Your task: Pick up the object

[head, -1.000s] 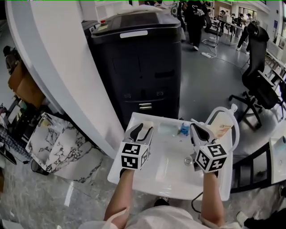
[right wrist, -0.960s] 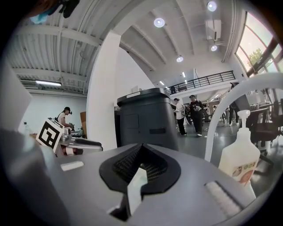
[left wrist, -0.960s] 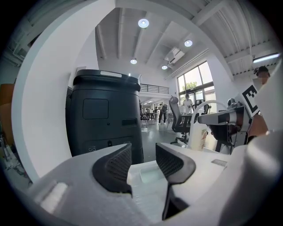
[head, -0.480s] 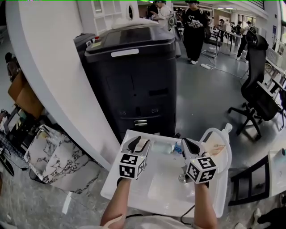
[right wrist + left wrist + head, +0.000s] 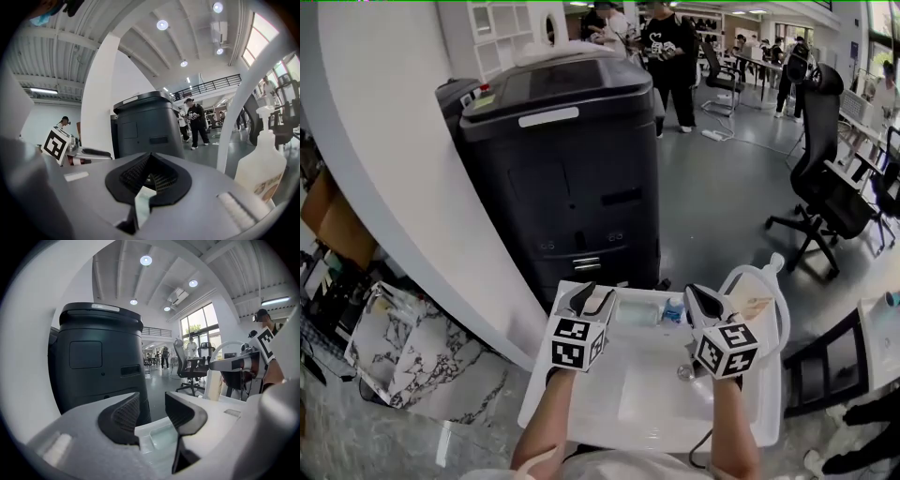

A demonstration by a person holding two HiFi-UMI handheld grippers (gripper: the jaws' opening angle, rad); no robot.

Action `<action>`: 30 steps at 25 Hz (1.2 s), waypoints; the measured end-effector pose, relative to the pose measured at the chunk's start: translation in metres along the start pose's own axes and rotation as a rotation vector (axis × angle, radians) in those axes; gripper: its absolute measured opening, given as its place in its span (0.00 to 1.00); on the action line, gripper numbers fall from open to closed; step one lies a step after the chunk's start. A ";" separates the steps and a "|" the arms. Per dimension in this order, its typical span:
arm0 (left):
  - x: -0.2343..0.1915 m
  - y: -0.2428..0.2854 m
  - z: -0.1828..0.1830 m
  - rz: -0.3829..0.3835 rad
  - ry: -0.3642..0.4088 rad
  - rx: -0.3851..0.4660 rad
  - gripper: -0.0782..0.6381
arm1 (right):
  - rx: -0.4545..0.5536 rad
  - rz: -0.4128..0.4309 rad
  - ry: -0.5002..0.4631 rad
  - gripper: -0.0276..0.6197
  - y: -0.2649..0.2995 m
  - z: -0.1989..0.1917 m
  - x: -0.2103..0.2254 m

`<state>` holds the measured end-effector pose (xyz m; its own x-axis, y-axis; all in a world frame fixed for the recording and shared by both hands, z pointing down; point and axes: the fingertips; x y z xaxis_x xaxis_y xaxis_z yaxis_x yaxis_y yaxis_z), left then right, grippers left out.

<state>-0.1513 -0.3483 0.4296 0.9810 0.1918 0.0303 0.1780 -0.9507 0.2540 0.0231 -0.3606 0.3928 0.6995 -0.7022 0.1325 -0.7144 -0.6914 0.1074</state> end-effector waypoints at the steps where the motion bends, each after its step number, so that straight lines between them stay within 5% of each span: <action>1: -0.001 0.001 0.000 -0.014 0.005 0.002 0.35 | 0.003 -0.014 0.001 0.05 0.000 0.000 0.000; 19: -0.011 0.016 -0.006 -0.180 0.098 0.000 0.35 | 0.018 -0.126 -0.021 0.05 0.004 0.006 -0.014; 30: 0.020 0.039 -0.023 -0.353 0.317 -0.065 0.37 | 0.004 -0.134 -0.021 0.05 0.004 0.002 -0.014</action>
<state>-0.1264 -0.3762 0.4628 0.7875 0.5748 0.2224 0.4811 -0.7988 0.3611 0.0102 -0.3538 0.3896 0.7886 -0.6072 0.0964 -0.6148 -0.7796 0.1189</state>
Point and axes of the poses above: the fingertips, and each gripper's own axes: y forward along the fingers, x to its right, z out of its top, and after that the axes turned 5 degrees about z, right-handed
